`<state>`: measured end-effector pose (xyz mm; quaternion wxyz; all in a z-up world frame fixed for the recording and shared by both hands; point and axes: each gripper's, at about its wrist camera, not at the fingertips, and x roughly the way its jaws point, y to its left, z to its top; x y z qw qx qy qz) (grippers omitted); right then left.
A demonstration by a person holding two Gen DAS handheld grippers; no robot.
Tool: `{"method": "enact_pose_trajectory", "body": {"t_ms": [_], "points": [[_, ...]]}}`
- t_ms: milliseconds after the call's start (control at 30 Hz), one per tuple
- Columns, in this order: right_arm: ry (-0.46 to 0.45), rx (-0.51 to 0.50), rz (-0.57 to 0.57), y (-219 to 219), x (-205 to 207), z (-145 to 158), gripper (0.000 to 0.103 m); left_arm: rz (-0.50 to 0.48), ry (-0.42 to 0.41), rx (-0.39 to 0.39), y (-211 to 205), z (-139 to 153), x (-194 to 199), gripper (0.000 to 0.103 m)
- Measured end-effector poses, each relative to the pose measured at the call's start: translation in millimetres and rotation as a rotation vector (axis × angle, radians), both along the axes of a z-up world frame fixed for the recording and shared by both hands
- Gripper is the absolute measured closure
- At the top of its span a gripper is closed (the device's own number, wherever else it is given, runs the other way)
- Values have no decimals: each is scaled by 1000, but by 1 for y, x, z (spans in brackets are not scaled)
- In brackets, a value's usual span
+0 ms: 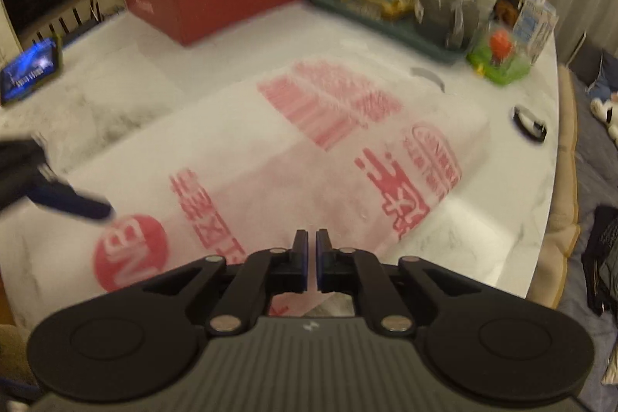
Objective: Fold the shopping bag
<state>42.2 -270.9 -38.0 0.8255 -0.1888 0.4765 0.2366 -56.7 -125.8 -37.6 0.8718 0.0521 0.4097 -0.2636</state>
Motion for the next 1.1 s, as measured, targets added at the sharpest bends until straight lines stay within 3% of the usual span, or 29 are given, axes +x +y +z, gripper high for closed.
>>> {"method": "enact_pose_trajectory", "body": {"t_ms": [133,200,233,300,367,500,600,633,733,800,900,1000,1100], "points": [[30,38,16,-7,6,-3,96,94,18,-69,-2,14,2,0],[48,142,-4,-14,11,11,96,74,73,2,-2,-6,5,0],[35,180,3,-16,13,19,95,55,35,38,-1,-11,3,0],[-29,149,47,-10,19,30,83,38,-6,62,-8,-6,-7,0],[-91,118,86,-5,26,33,82,46,-24,45,-13,5,-12,0],[-55,70,55,-7,52,7,82,86,-47,8,-21,23,-8,0],[-38,64,98,-13,55,-11,81,124,69,50,-27,6,7,0],[-27,48,118,-12,55,-10,81,132,98,49,-22,-16,20,0],[-3,36,152,-11,62,-2,81,83,77,97,-30,-12,6,0],[-67,65,162,-14,66,11,78,68,55,153,-38,-7,0,0],[-132,39,158,-15,82,21,67,86,-3,130,-40,6,3,0],[-41,12,99,-22,104,7,67,160,0,29,-32,16,9,0],[-2,39,40,-31,117,-7,60,156,16,75,-33,9,7,0]]}}
